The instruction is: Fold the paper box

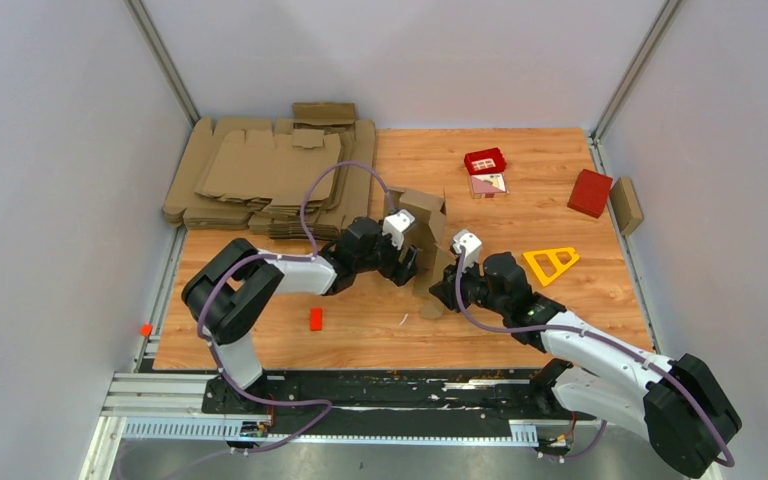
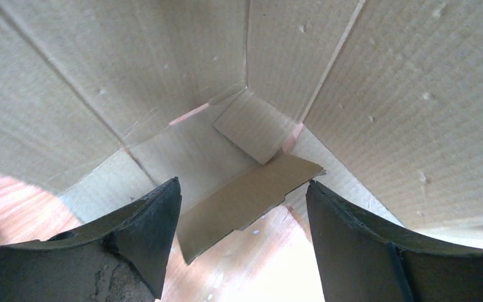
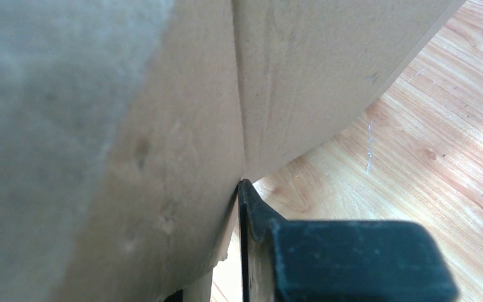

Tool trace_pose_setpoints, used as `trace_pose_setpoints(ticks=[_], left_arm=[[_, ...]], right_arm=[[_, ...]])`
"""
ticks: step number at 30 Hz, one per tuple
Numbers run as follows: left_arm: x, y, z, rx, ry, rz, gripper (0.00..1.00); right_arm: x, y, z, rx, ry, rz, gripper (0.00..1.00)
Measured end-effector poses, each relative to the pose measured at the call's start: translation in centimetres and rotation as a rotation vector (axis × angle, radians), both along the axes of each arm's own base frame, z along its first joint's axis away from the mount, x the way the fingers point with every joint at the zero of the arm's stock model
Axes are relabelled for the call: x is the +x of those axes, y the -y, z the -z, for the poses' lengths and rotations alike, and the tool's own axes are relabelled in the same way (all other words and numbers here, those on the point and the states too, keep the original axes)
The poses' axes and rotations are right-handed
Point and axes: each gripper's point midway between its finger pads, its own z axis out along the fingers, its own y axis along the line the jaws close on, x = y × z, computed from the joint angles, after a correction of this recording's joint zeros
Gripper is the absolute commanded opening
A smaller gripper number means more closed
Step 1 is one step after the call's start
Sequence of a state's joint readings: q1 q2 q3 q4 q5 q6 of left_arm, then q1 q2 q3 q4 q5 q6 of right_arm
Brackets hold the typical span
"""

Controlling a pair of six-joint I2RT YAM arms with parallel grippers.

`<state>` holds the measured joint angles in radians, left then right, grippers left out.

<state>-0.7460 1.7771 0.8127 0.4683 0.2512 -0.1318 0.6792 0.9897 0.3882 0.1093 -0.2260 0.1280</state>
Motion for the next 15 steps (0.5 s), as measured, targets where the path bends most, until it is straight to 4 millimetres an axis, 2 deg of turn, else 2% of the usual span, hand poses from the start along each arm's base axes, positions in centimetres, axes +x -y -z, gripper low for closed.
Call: trace_pose_setpoints(ticks=[5,11,15], left_arm=[[-0.5,-1.6,-1.7,0.008,0.03,-0.043,0.86],[-0.5,-3.4,-4.3,0.015,0.079,-0.11,0.87],[-0.5,-4.1,-4.6,0.022,0.089,-0.136,0.87]], right_arm=[[0.1,0.1,0.1,-0.005,0.002,0.009,0.3],[0.7,0.8,-0.4,-0.013,0.026,0.058,0.47],[1.2,1.4,-1.0,-0.012,0.052,0.098,0.61]])
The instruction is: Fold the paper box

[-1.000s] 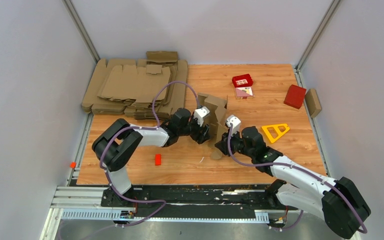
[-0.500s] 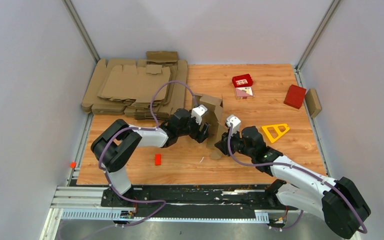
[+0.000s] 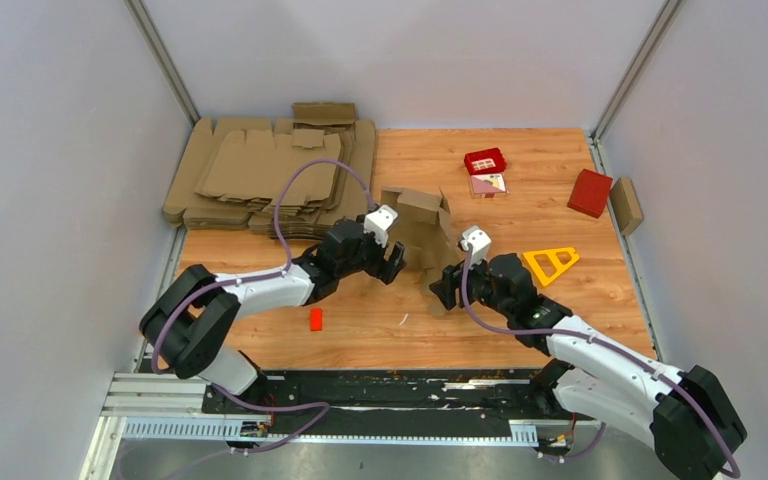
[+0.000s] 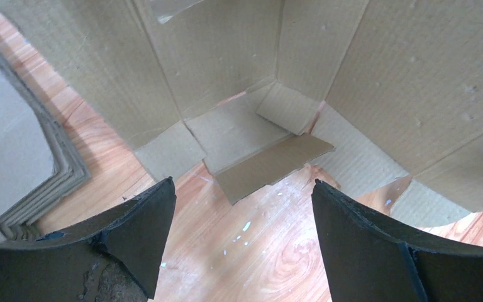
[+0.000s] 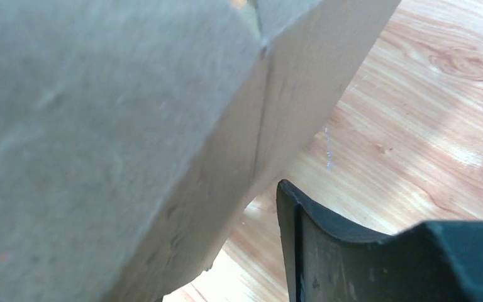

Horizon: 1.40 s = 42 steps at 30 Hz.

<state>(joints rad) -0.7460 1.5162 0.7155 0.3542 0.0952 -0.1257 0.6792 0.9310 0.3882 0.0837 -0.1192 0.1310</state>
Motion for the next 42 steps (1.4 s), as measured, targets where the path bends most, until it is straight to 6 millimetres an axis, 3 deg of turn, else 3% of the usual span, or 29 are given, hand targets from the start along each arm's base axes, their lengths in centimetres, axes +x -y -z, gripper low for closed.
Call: trace_pose_setpoints(ticks=[2,3,6,14,19,26,28,31,34,36,42], left_arm=[[0.0,-0.5,0.2,0.01,0.002,-0.019,0.89],[0.0,-0.8,0.2,0.014,0.004,-0.028,0.91],[-0.1,-1.9,0.3,0.02,0.013,-0.062,0.97],[1.3,-5.1,-1.4,-0.012,0.081,-0.215,1.0],[2.2,-6.9,-1.4,-0.036,0.091,-0.343,1.0],[2.6,-7.0,-1.9,-0.071,0.1,-0.371,1.0],[2.6,-7.0,-2.0,-0.083,0.106,-0.372,1.0],[2.4,-7.1,-1.6,-0.083,0.106,-0.371,1.0],[2.3,-7.2,-1.4,-0.08,0.103,-0.371,1.0],[2.4,-7.2,-1.6,-0.086,0.108,-0.372,1.0],[3.3,-6.6,-1.3,-0.127,0.098,-0.324,1.0]], right_arm=[[0.3,0.3,-0.1,-0.005,0.008,0.023,0.67],[0.4,0.5,-0.1,-0.008,0.011,0.033,0.84],[0.8,1.2,0.2,-0.025,0.007,0.08,0.99],[1.7,2.6,0.1,-0.049,0.008,0.186,1.0],[2.5,3.0,-2.2,-0.024,0.017,0.248,1.0],[3.9,3.1,-5.0,-0.004,0.052,0.305,1.0],[4.3,2.9,-5.2,-0.012,0.049,0.315,0.93],[5.1,2.7,-4.9,-0.03,0.034,0.338,0.74],[5.4,2.9,-4.1,-0.047,0.015,0.361,0.65],[5.5,3.1,-3.9,-0.053,0.01,0.373,0.53],[5.3,3.6,-4.7,-0.041,0.035,0.389,0.28]])
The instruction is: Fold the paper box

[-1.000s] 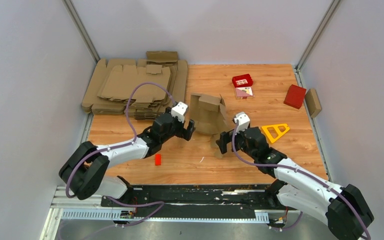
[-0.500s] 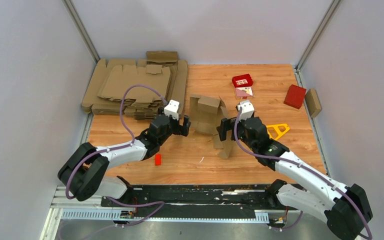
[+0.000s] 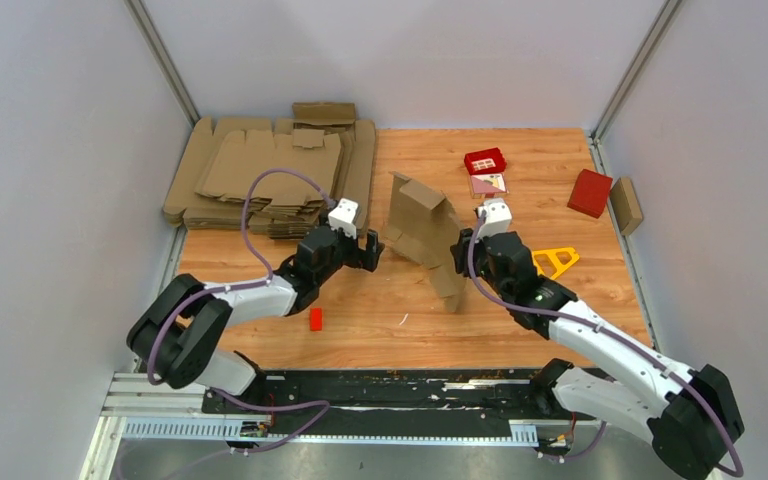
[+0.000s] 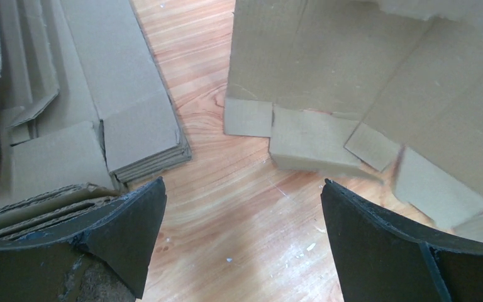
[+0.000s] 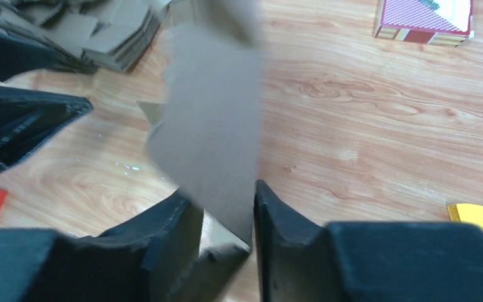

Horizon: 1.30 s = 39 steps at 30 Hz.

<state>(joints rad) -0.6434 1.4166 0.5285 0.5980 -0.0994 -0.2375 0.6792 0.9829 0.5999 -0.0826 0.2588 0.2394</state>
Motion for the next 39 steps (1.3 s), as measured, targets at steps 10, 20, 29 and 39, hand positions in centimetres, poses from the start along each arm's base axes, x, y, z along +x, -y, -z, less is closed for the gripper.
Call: trace_pose_setpoints(ticks=[10,20,29,39], left_arm=[[2.8,2.4,-0.1,0.011,0.019,0.116,0.97],[2.5,1.9,-0.5,-0.039,0.042,0.171,1.0],[1.6,2.3,-1.3,-0.089,0.064,0.255,1.0],[0.3,1.2,-3.4,-0.17,0.048,0.239,1.0]], right_arm=[[-0.8,0.9,-1.8,0.019,0.05,-0.002,0.0],[-3.3,1.4,-2.8,0.031,0.049,-0.074,0.0],[-6.1,1.6,-3.6,0.053,0.028,-0.161,0.0],[-7.4,1.0,-6.7,0.113,0.029,-0.212,0.0]])
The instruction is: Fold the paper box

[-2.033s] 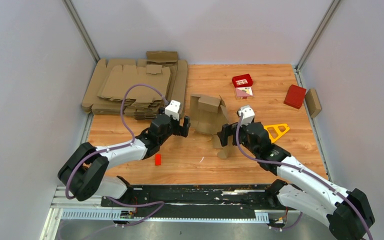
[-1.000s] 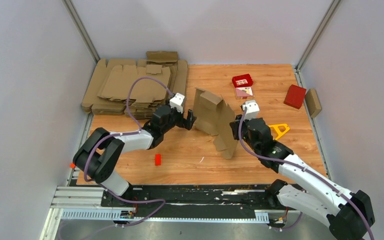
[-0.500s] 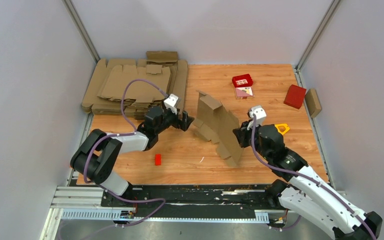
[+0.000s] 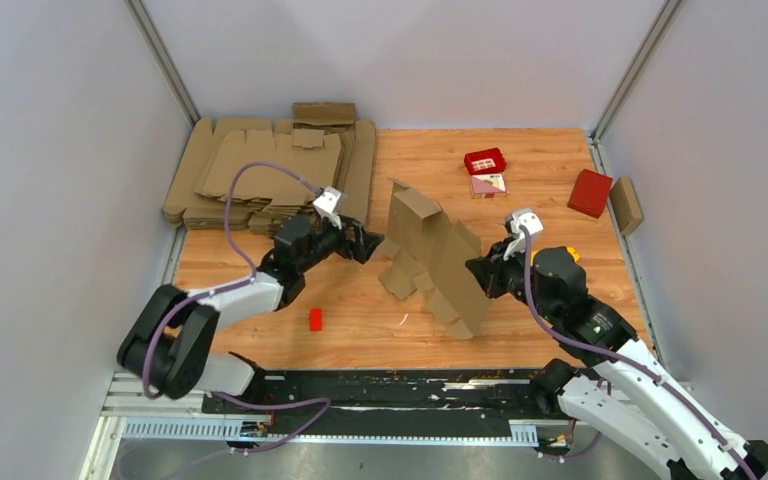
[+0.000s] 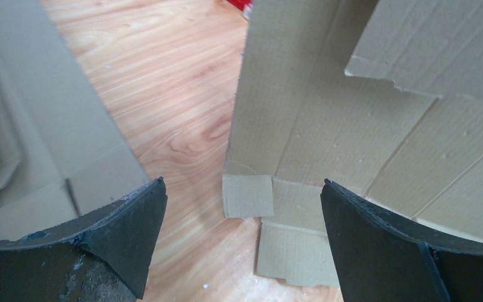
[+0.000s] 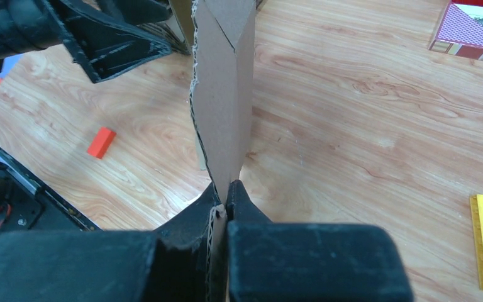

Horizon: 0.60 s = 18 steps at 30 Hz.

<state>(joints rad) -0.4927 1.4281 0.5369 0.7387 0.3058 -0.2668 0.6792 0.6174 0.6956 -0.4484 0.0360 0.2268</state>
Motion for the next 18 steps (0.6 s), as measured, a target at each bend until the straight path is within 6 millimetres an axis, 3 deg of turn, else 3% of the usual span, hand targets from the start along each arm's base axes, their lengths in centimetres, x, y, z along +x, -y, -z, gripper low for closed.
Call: trace_pose_setpoints(ticks=[5,8,11,16,18], left_arm=[[-1.5,-2.6,-3.4,-0.072,-0.073,-0.136,1.0],[-2.9,-3.3,-3.8,-0.136,-0.161,-0.173,1.0],[-5.1,-3.7,-1.9,-0.217,-0.284,-0.188,1.0],[-8.8,-4.0,3.3,-0.337,-0.52,-0.207,1.0],[-9.2,-3.7,3.4,-0.379,-0.566,-0.204,1.0]], right_arm=[[0.1,-0.1,-0.8,0.056,-0.009,0.028,0.0],[0.3,-0.4,-2.0,0.119,0.02,0.037,0.0],[0.3,-0.5,-3.7,0.195,0.065,0.046,0.0],[0.2,-0.3,-6.8,0.314,0.138,0.059,0.0],[0.0,-0.4,-7.9,0.346,0.164,0.046,0.0]])
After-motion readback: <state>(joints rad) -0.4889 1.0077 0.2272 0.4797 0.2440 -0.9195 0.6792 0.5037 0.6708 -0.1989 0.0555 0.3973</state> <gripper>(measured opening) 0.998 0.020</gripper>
